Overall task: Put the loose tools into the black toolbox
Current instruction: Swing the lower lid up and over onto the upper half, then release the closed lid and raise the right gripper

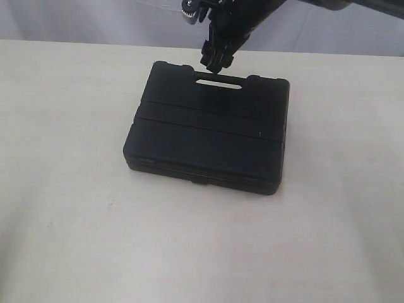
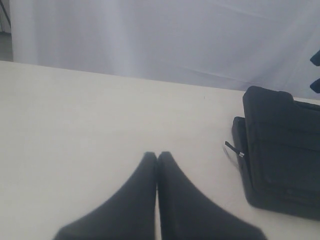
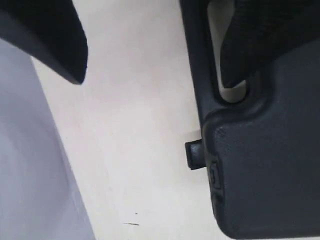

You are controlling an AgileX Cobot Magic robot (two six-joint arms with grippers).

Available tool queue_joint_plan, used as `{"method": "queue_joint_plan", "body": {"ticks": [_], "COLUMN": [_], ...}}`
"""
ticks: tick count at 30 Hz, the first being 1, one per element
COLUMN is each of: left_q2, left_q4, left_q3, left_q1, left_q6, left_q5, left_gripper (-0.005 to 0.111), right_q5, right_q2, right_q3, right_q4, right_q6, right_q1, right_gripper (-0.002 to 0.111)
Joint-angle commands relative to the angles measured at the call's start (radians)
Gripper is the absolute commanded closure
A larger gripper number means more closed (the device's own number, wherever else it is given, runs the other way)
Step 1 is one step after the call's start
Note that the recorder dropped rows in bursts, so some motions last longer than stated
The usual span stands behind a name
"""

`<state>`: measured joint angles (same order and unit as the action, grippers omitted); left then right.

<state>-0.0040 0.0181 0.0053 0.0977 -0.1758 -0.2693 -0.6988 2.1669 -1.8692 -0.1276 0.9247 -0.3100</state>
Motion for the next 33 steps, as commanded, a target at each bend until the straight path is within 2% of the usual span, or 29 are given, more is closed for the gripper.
{"method": "queue_joint_plan", "body": {"ticks": [1,4,10,13,17,21,26,30,33], "left_q2": [0.004,0.004,0.004,0.004,0.004,0.004,0.004,0.004,0.004], "left_q4": [0.004,0.004,-0.001,-0.005,-0.005,-0.005,-0.005,-0.005,-0.005], "left_q3": [-0.005,-0.005,-0.005,-0.005,-0.005,-0.005,-0.005,-0.005,-0.005], "left_q1": [0.006,0.006,0.006,0.006,0.006,0.006,0.006,0.006,0.006], "left_q6": [0.0,0.0,0.0,0.0,0.0,0.0,0.0,0.0,0.0], "left_q5": [-0.001,-0.001,-0.001,-0.001,-0.001,-0.001,-0.001,-0.001,-0.001], "left_gripper": [0.107,0.107,0.107,0.107,0.107,0.107,0.107,0.107,0.107], "right_q5": [-0.108,-0.195,-0.387,-0.49,-0.522,-0.522,-0.522,-0.173,-0.077], "right_q2": [-0.057,-0.107,-0.274,-0.368,-0.492,-0.654,-0.885,-1.024,-1.085], "right_q3": [-0.002,-0.002,-0.002,-0.002,0.021,0.158,0.453,0.668,0.786], "right_q4": [-0.006,-0.006,-0.006,-0.009,-0.009,-0.088,-0.173,-0.186,-0.232], "right_q6": [-0.144,-0.163,-0.24,-0.385,-0.616,-0.662,-0.662,-0.666,-0.676], "right_q1": [0.005,0.005,0.005,0.005,0.005,-0.003,-0.069,-0.146,-0.198], "right_gripper": [0.038,0.043,0.066,0.081,0.109,0.109,0.109,0.109,0.109]}}
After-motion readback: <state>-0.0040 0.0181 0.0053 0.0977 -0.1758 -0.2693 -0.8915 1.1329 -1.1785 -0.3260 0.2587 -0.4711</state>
